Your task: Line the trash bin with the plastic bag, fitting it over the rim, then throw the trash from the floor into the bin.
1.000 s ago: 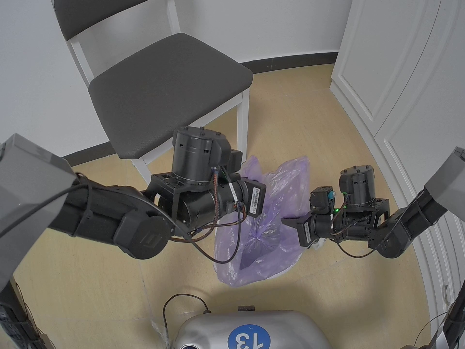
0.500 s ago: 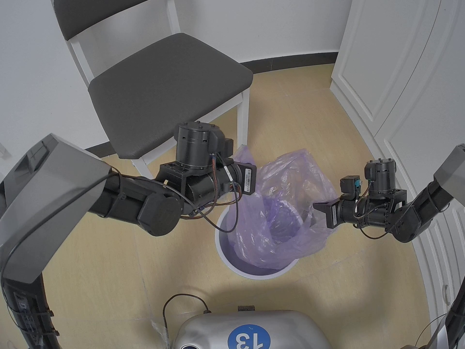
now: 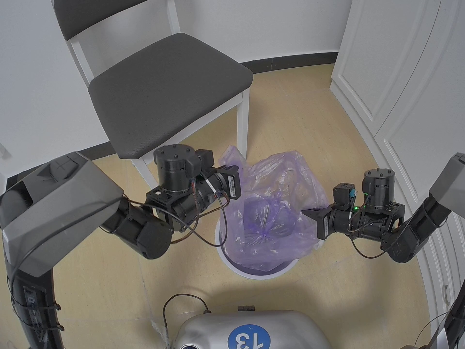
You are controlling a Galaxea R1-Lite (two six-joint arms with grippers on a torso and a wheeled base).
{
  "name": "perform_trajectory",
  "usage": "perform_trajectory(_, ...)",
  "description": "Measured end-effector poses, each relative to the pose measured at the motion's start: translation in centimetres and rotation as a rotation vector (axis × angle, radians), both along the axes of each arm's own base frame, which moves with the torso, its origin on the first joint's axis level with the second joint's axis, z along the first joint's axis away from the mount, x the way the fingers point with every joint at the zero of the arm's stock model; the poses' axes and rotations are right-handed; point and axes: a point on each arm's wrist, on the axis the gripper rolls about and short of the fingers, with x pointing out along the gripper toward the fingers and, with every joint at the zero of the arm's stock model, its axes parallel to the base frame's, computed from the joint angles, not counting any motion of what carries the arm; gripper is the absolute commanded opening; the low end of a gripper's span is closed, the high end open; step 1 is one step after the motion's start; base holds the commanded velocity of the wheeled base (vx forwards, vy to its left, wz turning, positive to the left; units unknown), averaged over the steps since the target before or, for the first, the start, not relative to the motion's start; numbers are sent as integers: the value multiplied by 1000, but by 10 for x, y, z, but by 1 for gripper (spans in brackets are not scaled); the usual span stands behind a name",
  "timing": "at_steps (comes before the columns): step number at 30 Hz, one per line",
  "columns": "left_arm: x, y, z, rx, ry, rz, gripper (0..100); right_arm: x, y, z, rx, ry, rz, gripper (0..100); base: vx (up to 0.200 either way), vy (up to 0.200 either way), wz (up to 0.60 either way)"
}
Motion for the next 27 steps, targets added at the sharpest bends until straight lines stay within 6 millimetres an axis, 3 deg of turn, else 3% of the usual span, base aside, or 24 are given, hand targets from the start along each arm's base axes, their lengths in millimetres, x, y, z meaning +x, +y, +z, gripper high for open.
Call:
perform_trajectory(7, -14, 4, -31, -21, -21, -10, 0, -3, 1, -12, -61, -30, 33, 0, 0, 0, 0)
perform_trajectory(13, -18, 2, -53, 0, 15, -22, 0, 6, 3, -33, -97, -23, 45, 0, 0, 0, 0)
perform_trajectory(21, -10, -3, -66, 7, 26, -22, 0, 17, -2, -49, -108, 3, 24, 0, 0, 0, 0)
perform_trajectory(27, -16, 7, -79, 37, 73, -19, 0, 15, -12, -57, -120, 36, 2, 0, 0, 0, 0)
